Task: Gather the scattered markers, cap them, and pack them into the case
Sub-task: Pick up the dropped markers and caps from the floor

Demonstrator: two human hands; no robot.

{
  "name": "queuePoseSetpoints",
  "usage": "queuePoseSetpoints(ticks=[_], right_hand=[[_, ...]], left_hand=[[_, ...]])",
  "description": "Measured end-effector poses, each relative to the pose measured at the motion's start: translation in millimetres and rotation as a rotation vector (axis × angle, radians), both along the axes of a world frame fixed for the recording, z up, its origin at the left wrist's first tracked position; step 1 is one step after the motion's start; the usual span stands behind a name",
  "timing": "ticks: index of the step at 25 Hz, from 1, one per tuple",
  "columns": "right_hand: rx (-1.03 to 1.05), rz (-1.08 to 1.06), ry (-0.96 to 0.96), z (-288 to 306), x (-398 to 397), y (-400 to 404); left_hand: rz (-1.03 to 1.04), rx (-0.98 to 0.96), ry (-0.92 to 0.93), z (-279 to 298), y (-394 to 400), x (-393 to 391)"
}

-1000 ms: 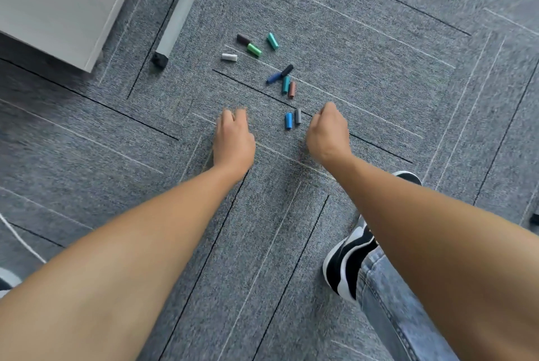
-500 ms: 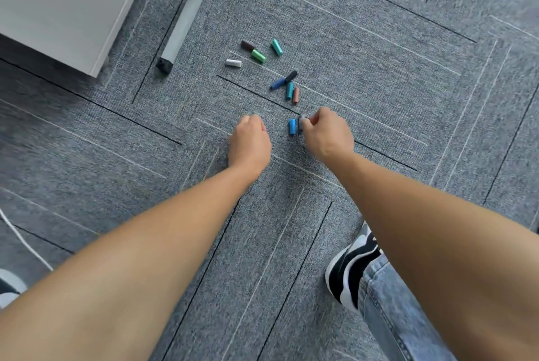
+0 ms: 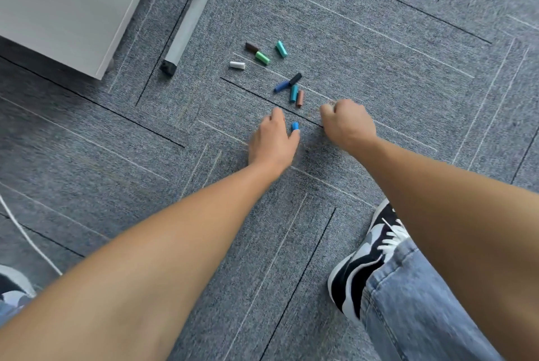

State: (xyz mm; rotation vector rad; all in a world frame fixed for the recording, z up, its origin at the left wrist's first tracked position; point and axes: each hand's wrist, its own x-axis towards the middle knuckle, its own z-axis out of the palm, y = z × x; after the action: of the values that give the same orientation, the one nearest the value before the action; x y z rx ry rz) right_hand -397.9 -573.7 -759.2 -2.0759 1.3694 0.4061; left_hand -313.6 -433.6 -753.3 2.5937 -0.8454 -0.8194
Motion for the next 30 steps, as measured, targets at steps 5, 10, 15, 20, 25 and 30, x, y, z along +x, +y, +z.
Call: queuePoseSetpoints(ticks=[5, 10, 15, 20, 25, 30], right_hand=[[-0.026, -0.073, -0.055, -5, -15, -10], [0.016, -0.123, -0.106, -9, -14, -15], [0.209, -0.276, -0.272, -8, 2, -23], [0.188, -0.200, -0.239, -2, 20, -20], [0.061, 0.213, -0.169, -2, 32, -11], [-0.001, 0.232, -0.170, -12, 40, -3]], left_hand=[[0.067, 0.007, -0.020, -11, -17, -8], [0.105, 0.024, -0.006, -12, -25, -6], [0.300, -0.042, 0.205, -1, -22, 18], [0.701, -0.238, 0.469, -5, -23, 53], [0.680, -0.253, 0.516, -3, -30, 70], [0.281, -0.058, 0.195, -4, -41, 74]])
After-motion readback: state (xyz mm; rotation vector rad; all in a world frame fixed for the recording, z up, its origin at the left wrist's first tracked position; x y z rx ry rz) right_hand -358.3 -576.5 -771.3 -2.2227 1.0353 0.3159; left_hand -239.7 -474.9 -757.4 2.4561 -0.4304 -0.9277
